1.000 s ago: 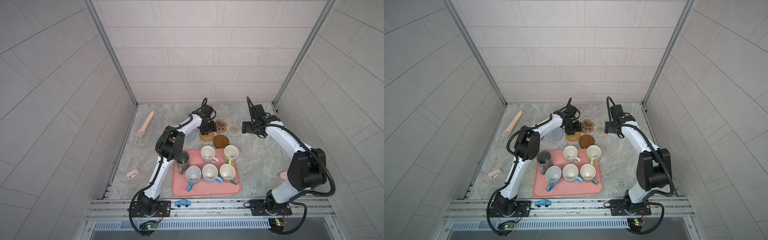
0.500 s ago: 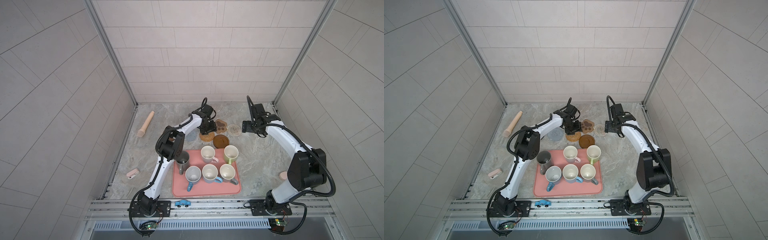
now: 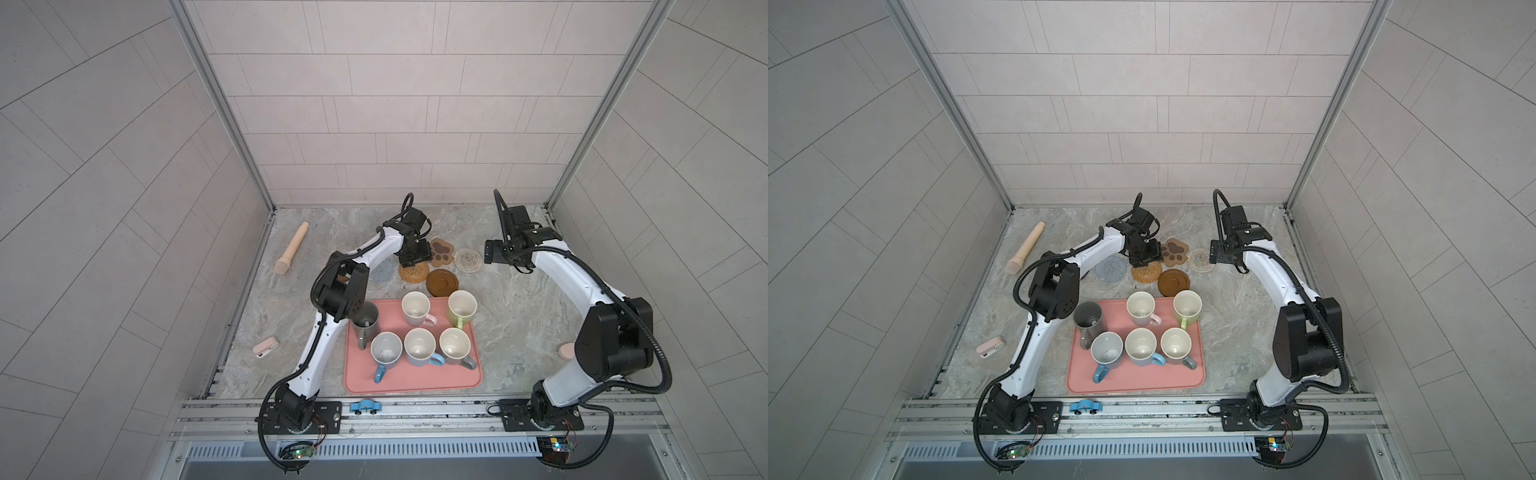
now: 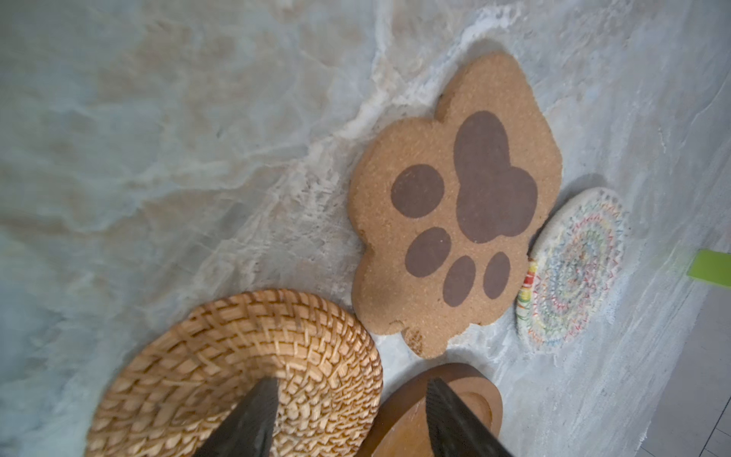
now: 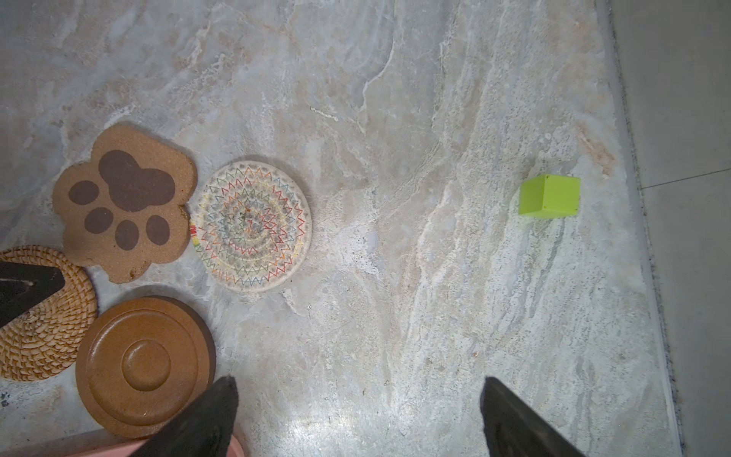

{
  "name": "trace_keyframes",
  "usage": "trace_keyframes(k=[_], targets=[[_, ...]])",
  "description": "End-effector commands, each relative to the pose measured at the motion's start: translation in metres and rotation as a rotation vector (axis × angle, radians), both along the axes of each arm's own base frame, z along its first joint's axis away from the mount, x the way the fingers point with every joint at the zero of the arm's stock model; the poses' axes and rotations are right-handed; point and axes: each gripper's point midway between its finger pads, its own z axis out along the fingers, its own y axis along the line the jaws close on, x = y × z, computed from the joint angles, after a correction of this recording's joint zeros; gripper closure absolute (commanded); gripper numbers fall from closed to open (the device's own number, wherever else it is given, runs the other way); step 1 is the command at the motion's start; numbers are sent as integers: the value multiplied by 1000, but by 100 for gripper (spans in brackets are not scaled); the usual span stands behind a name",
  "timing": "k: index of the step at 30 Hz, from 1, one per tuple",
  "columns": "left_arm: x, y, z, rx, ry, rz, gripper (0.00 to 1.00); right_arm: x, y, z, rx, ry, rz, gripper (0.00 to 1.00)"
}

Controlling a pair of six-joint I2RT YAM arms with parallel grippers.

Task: Place cups on coasters
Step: Move the coaster to the top-center of the table, then move the coaster to the middle-right of the table.

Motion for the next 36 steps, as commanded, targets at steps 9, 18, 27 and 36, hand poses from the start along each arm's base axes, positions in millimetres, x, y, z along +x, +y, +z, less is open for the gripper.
trace_keyframes(k=[9,18,27,36], targets=[[8,18,68,18,-133,28,33,4,3,2,16,12,15,3],[0,26,97,-13,-168,50,33,15,23,-13,104,56,63,4],[-8,69,110,-2,-191,198,33,13,68,-37,153,183,236,10],[-18,101,115,25,-192,258,33,5,118,-63,146,302,437,22]])
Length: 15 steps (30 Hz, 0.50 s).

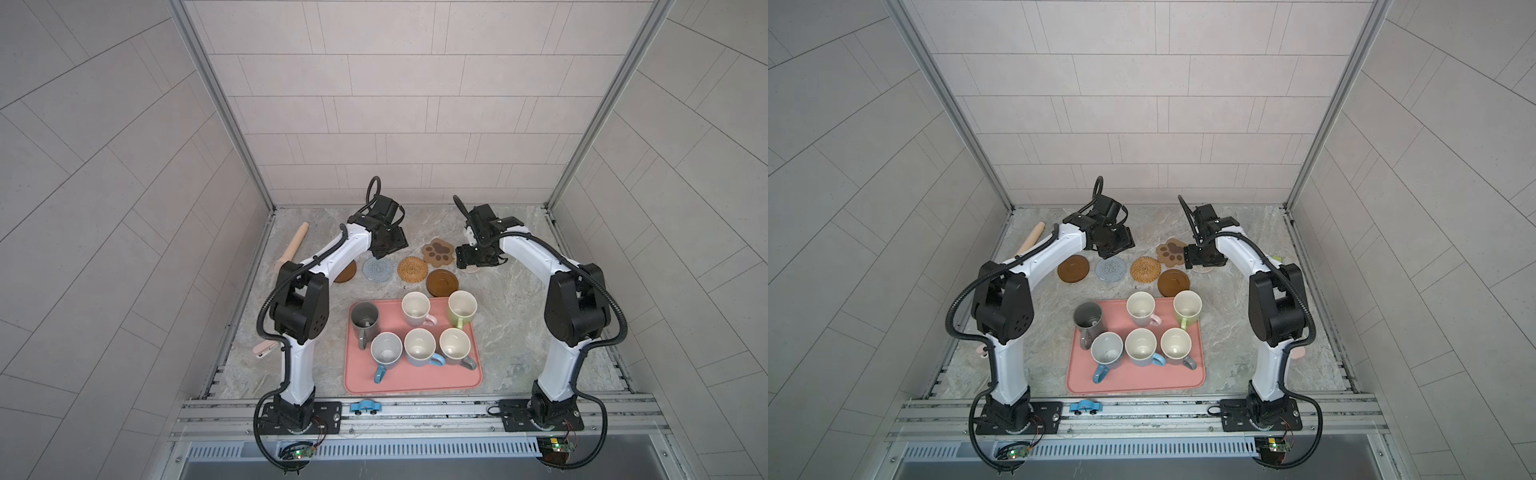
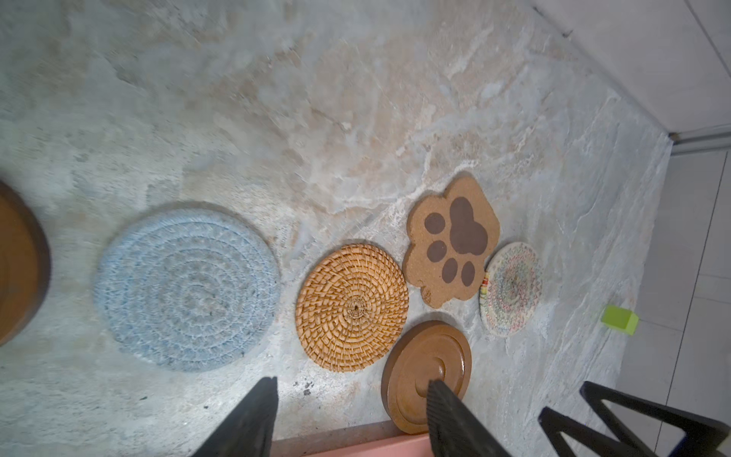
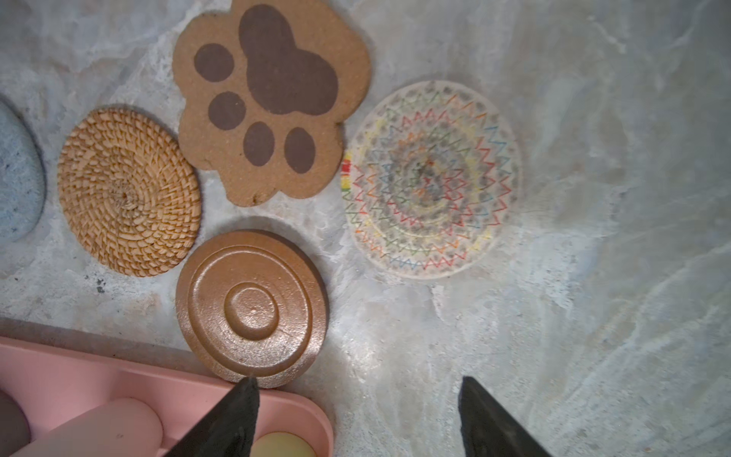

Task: Place cups on coasters
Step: Move the coaster to the middle-right of the table.

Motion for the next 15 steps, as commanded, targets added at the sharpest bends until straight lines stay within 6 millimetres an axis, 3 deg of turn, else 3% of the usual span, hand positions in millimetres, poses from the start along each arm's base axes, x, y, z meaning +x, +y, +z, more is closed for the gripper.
trace_keyframes(k=[1,10,15], targets=[[-3,8,12,6,-27,34,33,-13,17,-12,-10,69,104,24],[-13,20,9,21,-18,48,33,-21,43,-35,-46,134,205,42],[-17,24,7,27,-19,58,32,-19,49,-44,-51,148,224,45]])
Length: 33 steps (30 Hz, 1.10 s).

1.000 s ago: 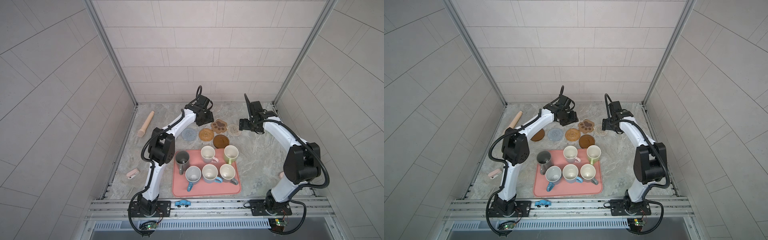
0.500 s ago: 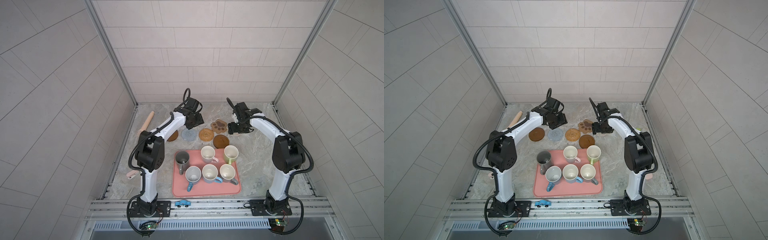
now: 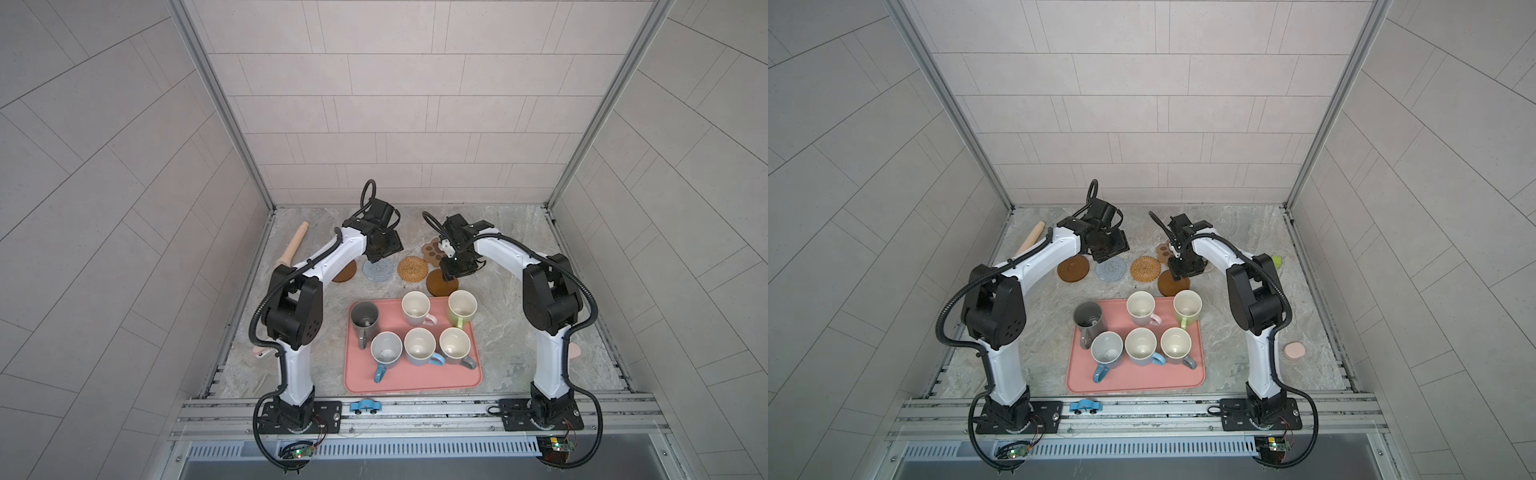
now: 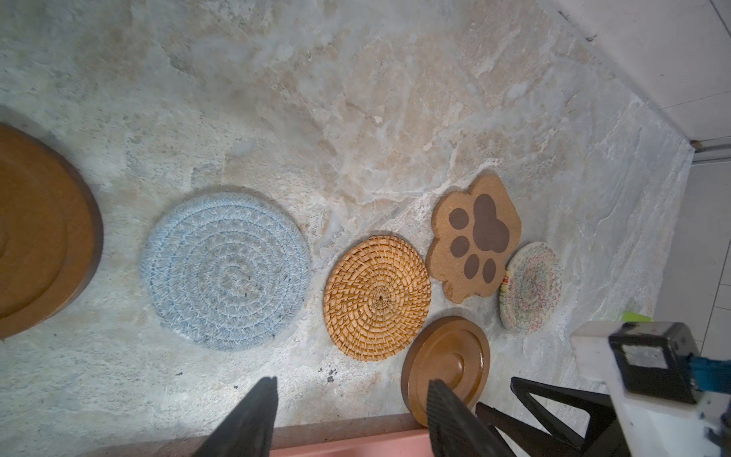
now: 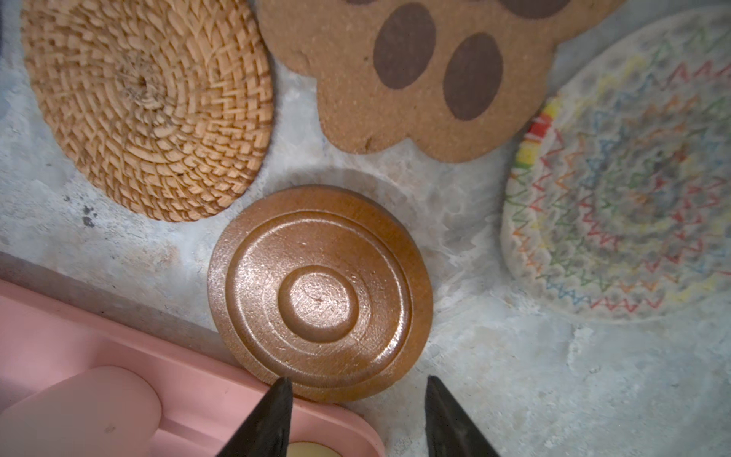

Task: Place cups on coasters
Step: Move the coaster to the middle-right of the table.

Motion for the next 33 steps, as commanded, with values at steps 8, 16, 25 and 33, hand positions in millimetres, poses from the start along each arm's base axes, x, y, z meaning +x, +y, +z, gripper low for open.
trace_keyframes(k=[8,16,25,33], targets=[[-4,14,18,4,-45,44,33,-1,15,-18,-5,57,54,52],[-7,17,19,11,-46,52,32,1,-7,-32,-122,63,-12,58],[-6,16,20,8,-49,48,32,1,-40,-44,-233,77,-100,61],[-4,15,22,7,-53,48,32,2,-83,-43,-367,73,-178,64]])
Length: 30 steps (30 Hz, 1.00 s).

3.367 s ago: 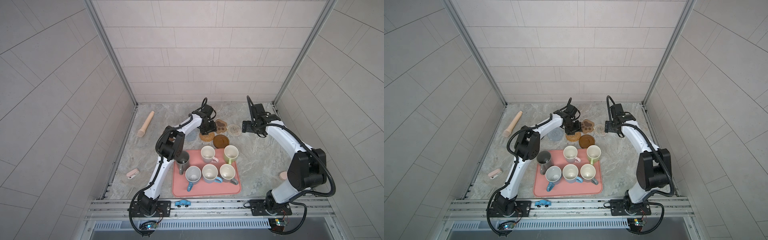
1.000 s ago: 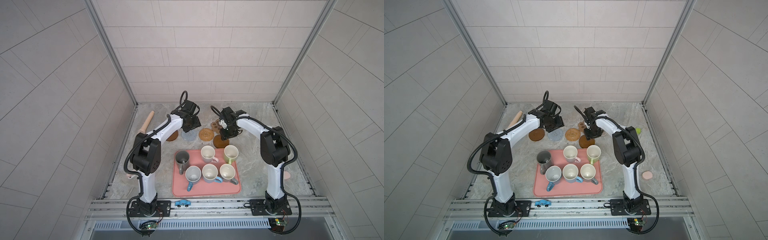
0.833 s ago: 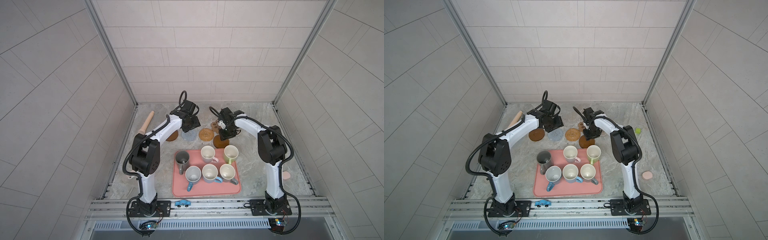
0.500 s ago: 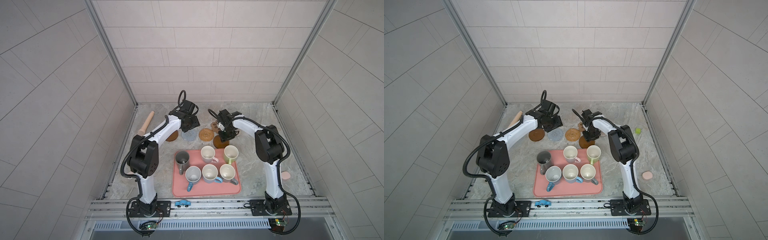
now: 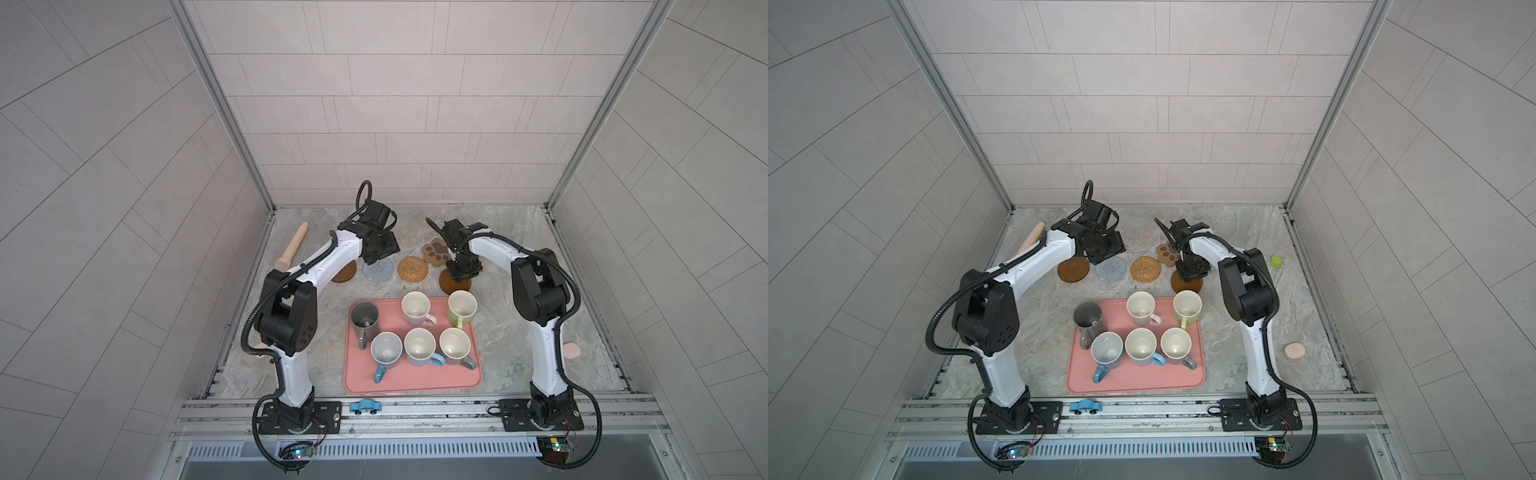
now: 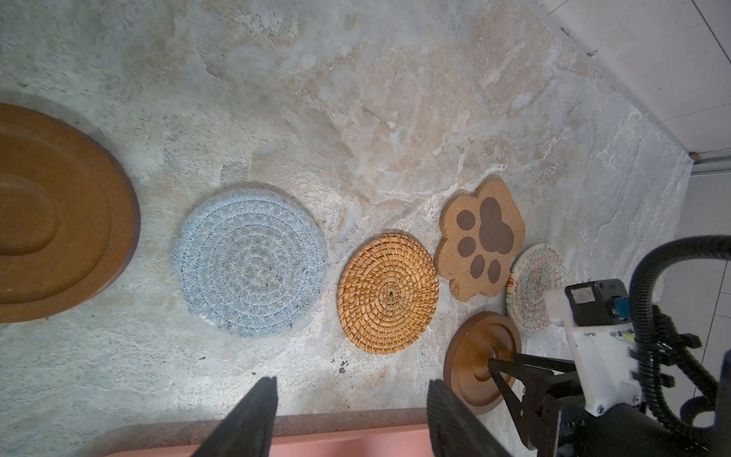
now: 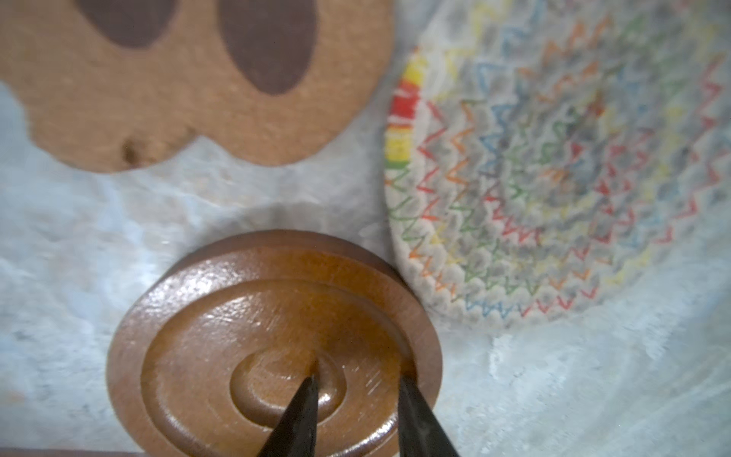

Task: Place cups on coasters
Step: Move the coaster to the middle-right of the table.

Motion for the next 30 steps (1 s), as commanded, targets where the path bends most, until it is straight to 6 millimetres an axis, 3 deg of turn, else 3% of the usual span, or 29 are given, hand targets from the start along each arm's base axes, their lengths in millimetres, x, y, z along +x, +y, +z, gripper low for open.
trace_keyframes(k=[1,13,19,24,30], targets=[[2,7,13,1,-31,27,32,-11,-37,-8,-126,49,-60,64],[5,4,13,-5,-28,26,32,-15,-112,-3,-202,58,-203,65],[7,4,15,-6,-31,27,32,-17,-140,2,-235,56,-248,65],[9,3,19,-4,-37,26,32,-11,-145,15,-221,26,-261,65],[10,3,21,-3,-40,27,32,5,-124,41,-86,-50,-275,62]])
